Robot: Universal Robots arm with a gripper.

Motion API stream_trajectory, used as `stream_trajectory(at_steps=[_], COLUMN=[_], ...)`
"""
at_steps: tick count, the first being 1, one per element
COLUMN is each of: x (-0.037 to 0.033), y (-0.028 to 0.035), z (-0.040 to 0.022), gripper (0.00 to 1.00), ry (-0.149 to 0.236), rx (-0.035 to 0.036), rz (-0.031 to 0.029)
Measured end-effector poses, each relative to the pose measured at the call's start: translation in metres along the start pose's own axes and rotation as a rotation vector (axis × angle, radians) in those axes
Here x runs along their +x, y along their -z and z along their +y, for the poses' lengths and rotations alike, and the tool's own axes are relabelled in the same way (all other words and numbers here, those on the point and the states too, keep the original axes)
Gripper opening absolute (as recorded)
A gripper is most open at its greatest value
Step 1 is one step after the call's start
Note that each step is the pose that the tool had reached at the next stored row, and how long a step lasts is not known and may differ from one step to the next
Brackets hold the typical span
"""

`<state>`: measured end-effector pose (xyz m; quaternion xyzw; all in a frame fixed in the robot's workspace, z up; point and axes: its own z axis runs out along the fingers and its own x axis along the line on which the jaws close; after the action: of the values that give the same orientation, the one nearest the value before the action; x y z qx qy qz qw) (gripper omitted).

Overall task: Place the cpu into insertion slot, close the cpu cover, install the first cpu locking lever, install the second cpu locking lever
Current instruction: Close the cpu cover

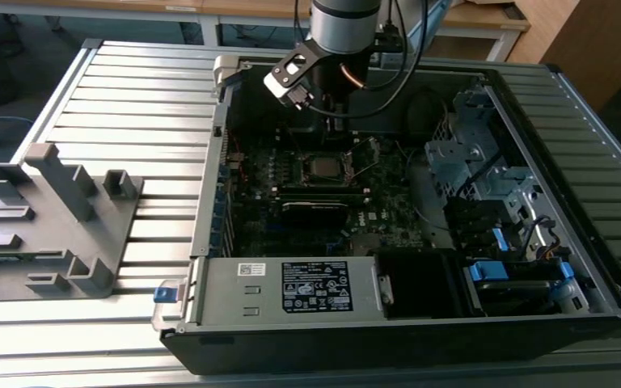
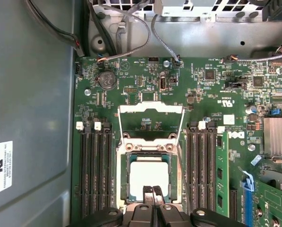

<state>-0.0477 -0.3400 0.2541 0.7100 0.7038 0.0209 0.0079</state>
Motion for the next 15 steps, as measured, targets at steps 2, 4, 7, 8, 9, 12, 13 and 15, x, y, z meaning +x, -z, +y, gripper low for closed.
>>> stream_trajectory(at_steps=[2,4,7,8,9,12,13,15], x=[0.0000,0.0001,0.0001,0.0001,0.0001,0.0001,0.0001,0.0001], y=[0.0022,0.0044,0.0057,0.0059,0.0059,0.0061,0.0061,0.0060], z=[0.0001,0.0002,0.0002,0.0002,0.0003,0.0007,0.0017,0.0042], gripper=[0.11,0.11,0.11,0.11,0.11,0.11,0.11,0.11], ry=[0.000,0.000,0.000,0.000,0.000,0.000,0.000,0.000], rx=[0.0000,0.0000,-0.0001,-0.0001,-0.0001,0.0001,0.0002,0.0001], rz=[0.0000,-0.0001,0.0001,0.0001,0.0002,0.0000,-0.0002,-0.0002])
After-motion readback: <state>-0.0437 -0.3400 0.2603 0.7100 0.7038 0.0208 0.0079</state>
